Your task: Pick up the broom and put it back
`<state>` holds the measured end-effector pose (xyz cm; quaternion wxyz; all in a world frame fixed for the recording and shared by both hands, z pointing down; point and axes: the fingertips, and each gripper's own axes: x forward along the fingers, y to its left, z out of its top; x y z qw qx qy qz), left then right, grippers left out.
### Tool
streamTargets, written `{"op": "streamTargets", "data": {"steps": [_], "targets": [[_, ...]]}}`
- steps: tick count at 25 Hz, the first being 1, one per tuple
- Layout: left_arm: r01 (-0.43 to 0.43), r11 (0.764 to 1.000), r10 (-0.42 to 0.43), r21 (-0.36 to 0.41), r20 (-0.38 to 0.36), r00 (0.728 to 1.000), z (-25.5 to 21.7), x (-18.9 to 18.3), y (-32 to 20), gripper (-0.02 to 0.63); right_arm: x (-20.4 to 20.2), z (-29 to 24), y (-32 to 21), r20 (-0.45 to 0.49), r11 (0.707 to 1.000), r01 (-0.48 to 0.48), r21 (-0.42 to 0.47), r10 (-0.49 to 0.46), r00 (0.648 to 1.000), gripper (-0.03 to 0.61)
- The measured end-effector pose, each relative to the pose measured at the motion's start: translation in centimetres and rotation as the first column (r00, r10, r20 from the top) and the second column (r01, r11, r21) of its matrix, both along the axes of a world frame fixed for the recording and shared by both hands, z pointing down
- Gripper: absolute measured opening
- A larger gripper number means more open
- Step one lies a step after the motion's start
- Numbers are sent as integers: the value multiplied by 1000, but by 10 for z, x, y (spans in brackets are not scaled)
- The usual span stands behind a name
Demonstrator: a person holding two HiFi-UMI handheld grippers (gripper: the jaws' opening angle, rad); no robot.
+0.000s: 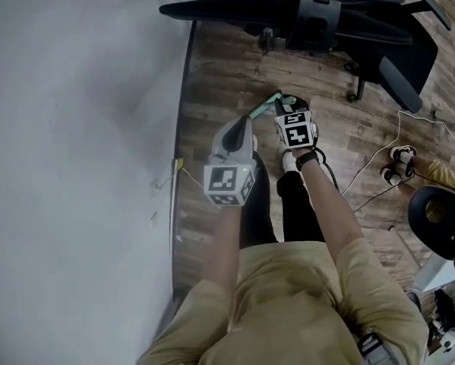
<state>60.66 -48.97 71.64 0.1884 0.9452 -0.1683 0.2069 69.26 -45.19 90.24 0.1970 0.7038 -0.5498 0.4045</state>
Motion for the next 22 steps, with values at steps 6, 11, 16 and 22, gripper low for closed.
{"op": "streamTargets", "data": {"steps": [6, 11, 16, 22], "targets": [[-24, 1000, 24, 10, 11, 1000, 20, 5, -13, 3, 26, 12, -39, -36, 999, -11, 44, 13, 999, 89], [-54, 998, 53, 38, 15, 998, 39, 14, -19, 3, 61, 25, -73, -27, 996, -31, 85, 33, 999, 91], [-81, 995, 81, 61, 11, 997, 59, 15, -22, 3, 86, 44, -106, -19, 994, -22, 105, 24, 1000, 92], [-72, 995, 72, 71, 0, 997, 77, 16, -30, 3, 102, 55, -141, 22, 988, -46, 147, 43, 999, 97]]}}
